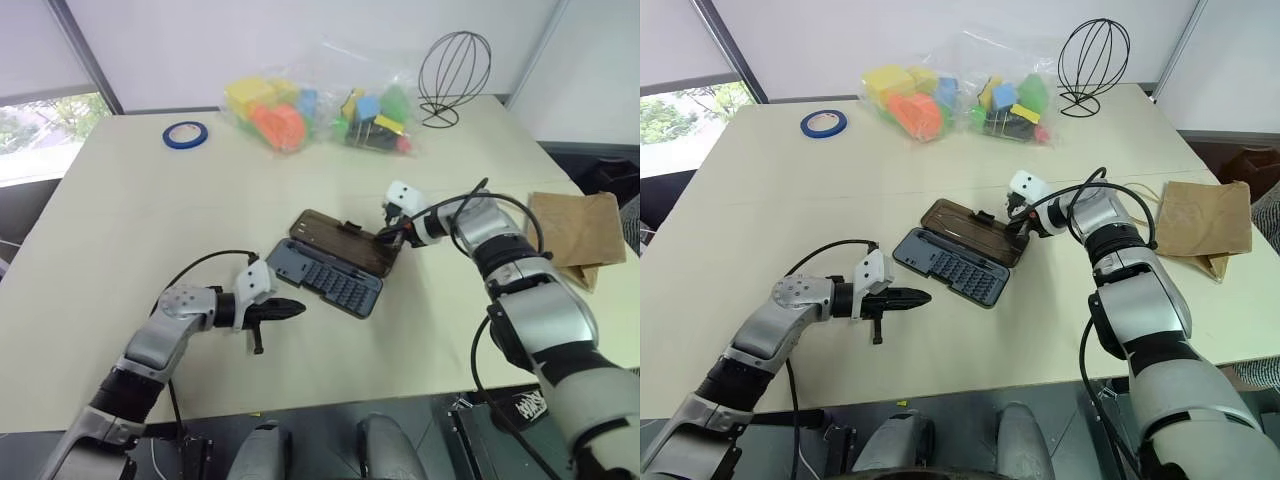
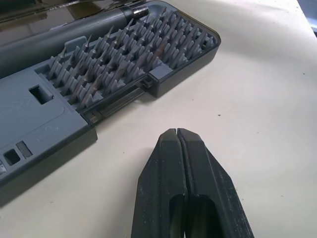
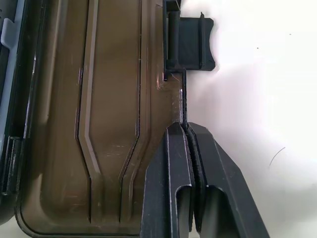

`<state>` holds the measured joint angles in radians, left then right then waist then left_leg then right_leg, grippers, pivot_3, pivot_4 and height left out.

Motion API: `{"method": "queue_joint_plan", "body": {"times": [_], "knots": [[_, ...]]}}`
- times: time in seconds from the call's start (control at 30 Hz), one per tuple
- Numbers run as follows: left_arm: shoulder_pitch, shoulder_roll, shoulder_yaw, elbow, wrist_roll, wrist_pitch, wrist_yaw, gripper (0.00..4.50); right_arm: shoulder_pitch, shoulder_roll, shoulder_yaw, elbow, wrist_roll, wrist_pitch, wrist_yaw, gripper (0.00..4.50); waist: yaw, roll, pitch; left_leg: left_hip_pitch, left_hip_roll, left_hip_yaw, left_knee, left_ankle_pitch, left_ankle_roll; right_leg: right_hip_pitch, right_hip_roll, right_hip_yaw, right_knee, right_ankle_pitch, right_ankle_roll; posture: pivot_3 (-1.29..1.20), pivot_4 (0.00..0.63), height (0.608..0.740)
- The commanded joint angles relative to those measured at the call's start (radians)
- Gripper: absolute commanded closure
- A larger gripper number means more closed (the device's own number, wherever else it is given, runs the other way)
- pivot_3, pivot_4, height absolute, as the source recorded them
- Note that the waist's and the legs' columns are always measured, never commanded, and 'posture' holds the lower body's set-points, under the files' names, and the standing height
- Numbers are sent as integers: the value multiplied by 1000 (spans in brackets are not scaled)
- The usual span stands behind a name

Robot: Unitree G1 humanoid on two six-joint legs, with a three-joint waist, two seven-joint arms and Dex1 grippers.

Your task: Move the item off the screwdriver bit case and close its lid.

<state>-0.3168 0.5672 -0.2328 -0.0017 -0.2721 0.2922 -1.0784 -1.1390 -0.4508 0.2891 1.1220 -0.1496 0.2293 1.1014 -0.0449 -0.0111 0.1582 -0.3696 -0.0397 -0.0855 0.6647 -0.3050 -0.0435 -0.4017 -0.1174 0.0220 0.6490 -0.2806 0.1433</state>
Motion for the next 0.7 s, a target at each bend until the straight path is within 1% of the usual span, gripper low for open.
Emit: {"method": "queue_joint_plan", "body": {"times": [0.03, 0.17, 0.23, 0.33, 0.5, 0.7], "knots": [[-2, 1, 23, -21, -7, -6, 1, 4500, 48, -17, 46, -5, -72, -56, -29, 4476, 0, 0, 0, 0, 0, 0, 0, 0, 0, 0, 0, 0, 0, 0, 0, 0, 150, 740], [-14, 1, 39, -2, -14, 1, 4, 4500, 79, -52, 60, -140, -96, -158, -20, 4476, 1, 0, 0, -1, 0, 0, 0, 0, 0, -1, 0, 0, 0, 0, 0, 0, 150, 740], [-34, -9, 64, 6, -35, 29, 16, 4500, 105, -75, 63, -246, -111, -212, -43, 4476, 3, 1, 1, -3, 0, 0, 0, 0, 0, -4, 0, 0, 0, 0, 0, 0, 150, 740], [-61, -13, 94, 14, -55, 59, 27, 4500, 143, -98, 62, -377, -121, -228, -55, 4476, 3, 1, 2, -6, 0, 0, 0, 1, -3, -7, 0, 0, 0, 0, 0, 0, 150, 740], [-123, -16, 164, 41, -101, 112, 48, 4500, 244, -131, 42, -662, -111, -163, -53, 4476, 2, 1, 2, -8, 0, 0, -2, 2, -3, -9, -1, 0, 0, 0, 0, 0, 150, 740], [-177, -17, 217, 104, -123, 143, 68, 4500, 350, -153, 32, -944, -107, -78, -64, 4476, 2, 1, 2, -8, 0, 0, -3, 2, -3, -9, -1, 0, -1, 0, 0, 0, 150, 740]]}}
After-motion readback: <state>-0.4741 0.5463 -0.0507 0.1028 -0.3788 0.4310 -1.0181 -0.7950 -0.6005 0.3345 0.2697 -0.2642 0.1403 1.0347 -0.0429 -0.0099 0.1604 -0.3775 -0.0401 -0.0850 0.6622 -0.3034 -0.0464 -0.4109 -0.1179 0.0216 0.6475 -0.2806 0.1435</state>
